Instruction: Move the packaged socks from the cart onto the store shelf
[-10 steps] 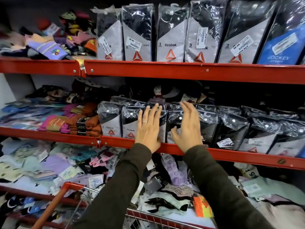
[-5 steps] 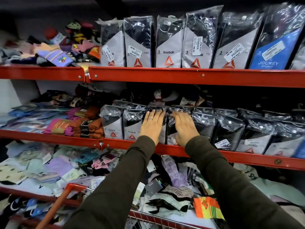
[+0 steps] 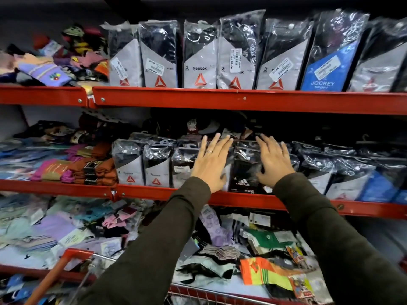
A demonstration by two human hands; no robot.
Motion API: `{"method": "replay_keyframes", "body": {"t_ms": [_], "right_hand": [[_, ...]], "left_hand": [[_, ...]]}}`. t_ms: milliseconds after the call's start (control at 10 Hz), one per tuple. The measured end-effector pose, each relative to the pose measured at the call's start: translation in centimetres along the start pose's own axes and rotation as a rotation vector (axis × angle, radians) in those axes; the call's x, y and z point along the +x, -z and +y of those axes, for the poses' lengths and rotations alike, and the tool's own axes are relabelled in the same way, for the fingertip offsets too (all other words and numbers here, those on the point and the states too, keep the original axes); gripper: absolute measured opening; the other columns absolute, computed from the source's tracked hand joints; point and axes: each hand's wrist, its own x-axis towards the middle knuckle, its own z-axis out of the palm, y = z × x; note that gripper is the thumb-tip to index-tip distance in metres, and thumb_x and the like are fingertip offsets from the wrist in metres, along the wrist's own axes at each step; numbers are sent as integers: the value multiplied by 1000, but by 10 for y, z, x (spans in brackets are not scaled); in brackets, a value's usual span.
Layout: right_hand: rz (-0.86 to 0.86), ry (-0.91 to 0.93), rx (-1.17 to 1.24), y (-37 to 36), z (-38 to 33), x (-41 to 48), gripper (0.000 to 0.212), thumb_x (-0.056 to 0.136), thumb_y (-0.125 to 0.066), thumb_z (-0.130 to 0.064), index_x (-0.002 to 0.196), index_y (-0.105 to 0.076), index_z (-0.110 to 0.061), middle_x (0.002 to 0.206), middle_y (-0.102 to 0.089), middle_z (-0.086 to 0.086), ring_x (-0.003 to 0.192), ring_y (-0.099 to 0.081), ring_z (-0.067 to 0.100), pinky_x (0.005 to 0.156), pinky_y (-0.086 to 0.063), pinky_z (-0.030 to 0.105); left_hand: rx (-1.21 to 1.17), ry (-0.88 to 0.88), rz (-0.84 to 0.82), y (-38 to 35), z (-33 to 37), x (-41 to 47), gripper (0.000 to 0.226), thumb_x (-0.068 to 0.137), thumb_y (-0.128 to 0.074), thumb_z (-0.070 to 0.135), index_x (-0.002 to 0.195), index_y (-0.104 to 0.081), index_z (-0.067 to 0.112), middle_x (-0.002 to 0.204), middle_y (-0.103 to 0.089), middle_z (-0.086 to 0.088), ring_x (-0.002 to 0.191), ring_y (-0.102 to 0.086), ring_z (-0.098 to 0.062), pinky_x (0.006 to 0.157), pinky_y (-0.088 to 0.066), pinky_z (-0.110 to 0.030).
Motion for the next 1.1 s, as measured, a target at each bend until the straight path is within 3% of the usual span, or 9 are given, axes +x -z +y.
{"method": "replay_keyframes", "body": {"t_ms": [100,300,500,700,800,900,1000,1100], "right_hand": [[-82,-62,-45,2,29,-3,105,76,-75,-23,157,-9,-8,165,-15,13,154,-10,31,126,-6,47],[-72,0,-110,-18,45,-12,100,79,-76,-23,155,-14,-3,160,-27,17,150,-25,32,125,-15,44],[-41,71,-53,-25,62,-9,94,75,-81,-16,151,-28,-6,152,-39,18,146,-33,34,125,-17,45],[-18,76,-96,-30,61,-10,96,73,-83,-19,151,-29,-4,151,-41,19,144,-36,35,125,-22,46],[-6,62,-135,-29,57,-11,99,72,-84,-21,152,-27,-4,152,-41,18,145,-36,33,125,-22,46],[-2,51,-170,-28,55,-15,107,72,-85,-24,155,-19,-4,156,-36,17,148,-32,32,126,-20,46],[85,57,-147,-15,48,-24,104,73,-83,-21,155,-21,-5,156,-35,17,146,-34,34,123,-27,48],[350,57,-56,10,42,-27,84,79,-75,-22,150,-32,-8,151,-41,14,138,-42,31,113,-39,47]], "left_hand": [[-4,-49,-46,-5,32,24,101,88,-68,39,160,-2,9,168,-6,-7,157,-1,-27,127,5,-46],[16,-44,-156,-26,69,53,106,82,-77,19,159,-5,6,167,-12,-9,156,-10,-26,127,1,-40],[-62,43,-103,-32,81,55,100,75,-79,4,156,-21,7,159,-31,-10,150,-28,-25,128,-14,-38],[-78,84,-45,-33,92,52,81,88,-65,1,155,-20,4,161,-29,-13,149,-28,-28,127,-16,-41],[-100,62,-47,-33,87,53,85,88,-66,3,157,-17,5,163,-26,-12,152,-24,-27,129,-12,-40],[-107,15,-59,-34,78,50,93,87,-72,19,158,-12,6,165,-20,-11,154,-16,-27,129,-6,-38],[-184,16,-17,-21,73,43,84,95,-61,37,159,-13,9,167,-16,-8,156,-9,-26,129,-4,-38],[-259,3,173,3,66,39,66,100,-48,38,157,-25,13,163,-28,-5,155,-16,-25,129,-11,-41]]}}
